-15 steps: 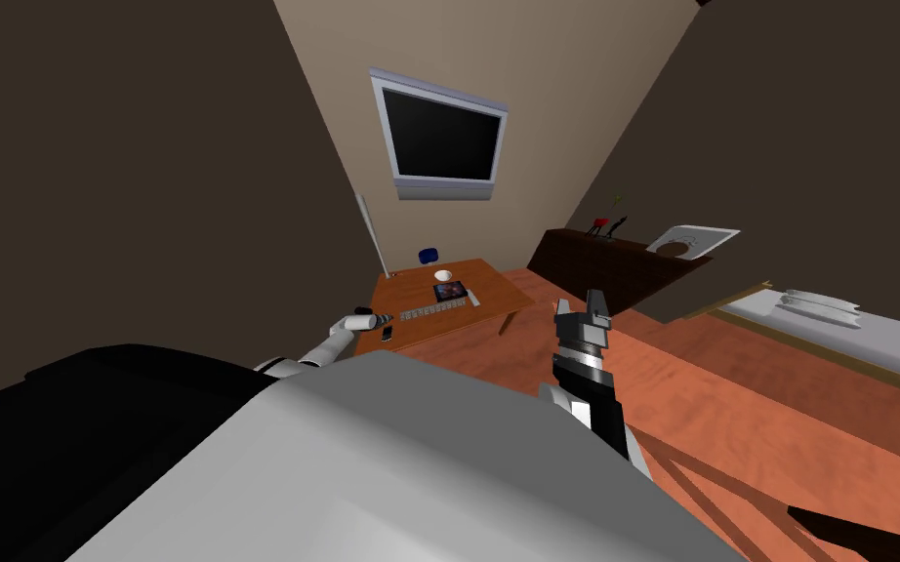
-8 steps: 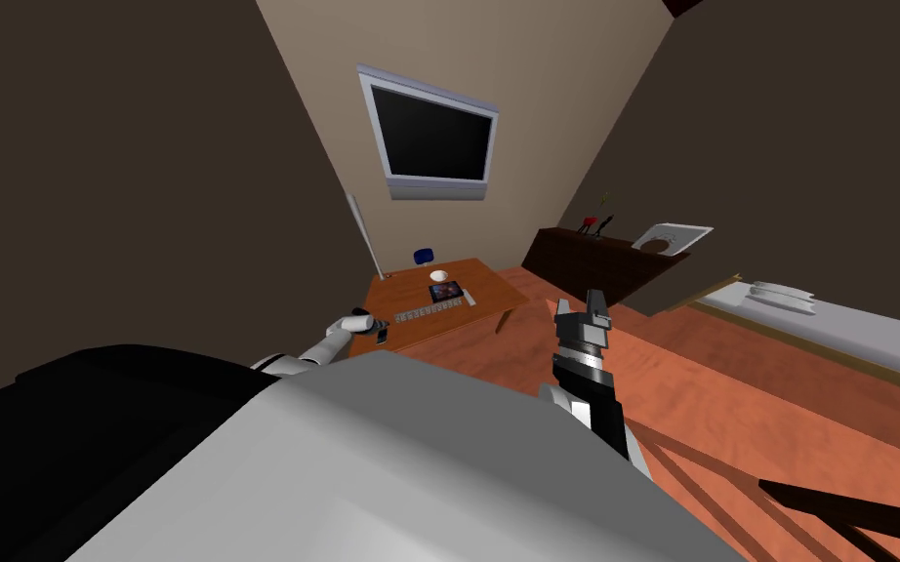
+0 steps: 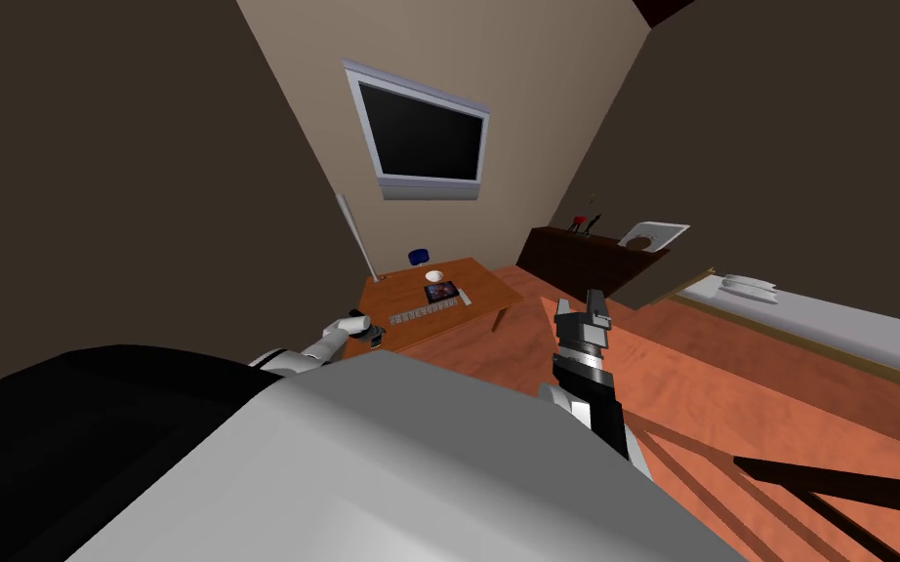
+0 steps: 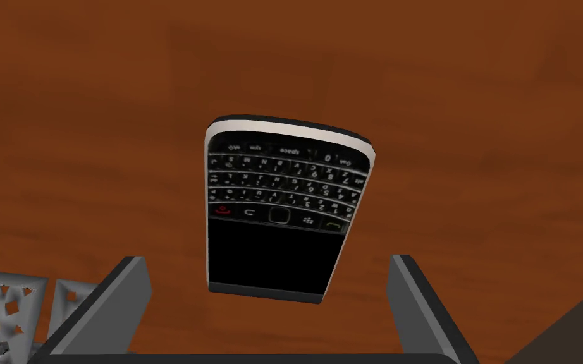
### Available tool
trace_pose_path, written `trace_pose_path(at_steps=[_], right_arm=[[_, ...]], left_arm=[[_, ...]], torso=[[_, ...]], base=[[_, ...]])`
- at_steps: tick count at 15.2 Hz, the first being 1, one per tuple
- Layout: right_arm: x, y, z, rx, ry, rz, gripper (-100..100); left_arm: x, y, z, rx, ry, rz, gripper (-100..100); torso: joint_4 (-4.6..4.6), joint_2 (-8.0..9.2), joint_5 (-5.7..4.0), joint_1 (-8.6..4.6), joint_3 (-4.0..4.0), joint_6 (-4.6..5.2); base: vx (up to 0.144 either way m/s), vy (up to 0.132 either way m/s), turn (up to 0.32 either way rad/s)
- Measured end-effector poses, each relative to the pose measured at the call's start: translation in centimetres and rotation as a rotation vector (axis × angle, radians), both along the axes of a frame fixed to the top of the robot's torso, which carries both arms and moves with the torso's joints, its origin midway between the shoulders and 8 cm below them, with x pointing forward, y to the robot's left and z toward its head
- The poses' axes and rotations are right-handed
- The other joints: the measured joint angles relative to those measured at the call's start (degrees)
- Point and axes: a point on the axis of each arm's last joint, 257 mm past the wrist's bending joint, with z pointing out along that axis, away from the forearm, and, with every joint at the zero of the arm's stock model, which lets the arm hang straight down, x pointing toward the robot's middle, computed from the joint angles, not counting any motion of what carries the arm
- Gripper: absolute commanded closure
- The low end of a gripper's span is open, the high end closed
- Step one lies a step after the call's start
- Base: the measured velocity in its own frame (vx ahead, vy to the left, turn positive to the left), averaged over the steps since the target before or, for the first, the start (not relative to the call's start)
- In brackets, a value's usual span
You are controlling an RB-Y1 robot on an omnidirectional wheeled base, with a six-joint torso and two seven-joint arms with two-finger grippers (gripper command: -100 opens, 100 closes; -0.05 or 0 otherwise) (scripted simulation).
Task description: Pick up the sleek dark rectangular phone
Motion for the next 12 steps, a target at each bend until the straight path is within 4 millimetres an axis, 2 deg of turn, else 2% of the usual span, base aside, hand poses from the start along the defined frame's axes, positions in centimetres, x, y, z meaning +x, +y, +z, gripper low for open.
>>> trace_pose_path(at_steps=[2,12], right_arm=[[0.0,0.0,0.0,0.0,0.0,0.0,0],[0.0,0.0,0.0,0.0,0.0,0.0,0]], left_arm=[[-0.6,0.0,-0.2,-0.007,0.025,-0.007,-100],[0.8,-1.9,-1.0,-0.014,0.014,-0.017,-100]], torso=[[0.0,0.01,0.0,0.01,0.01,-0.02],[0.01,0.06,0.03,0.15,0.03,-0.02]], base=[[0.001,0.001,-0.016],[-0.003,0.022,0.004]])
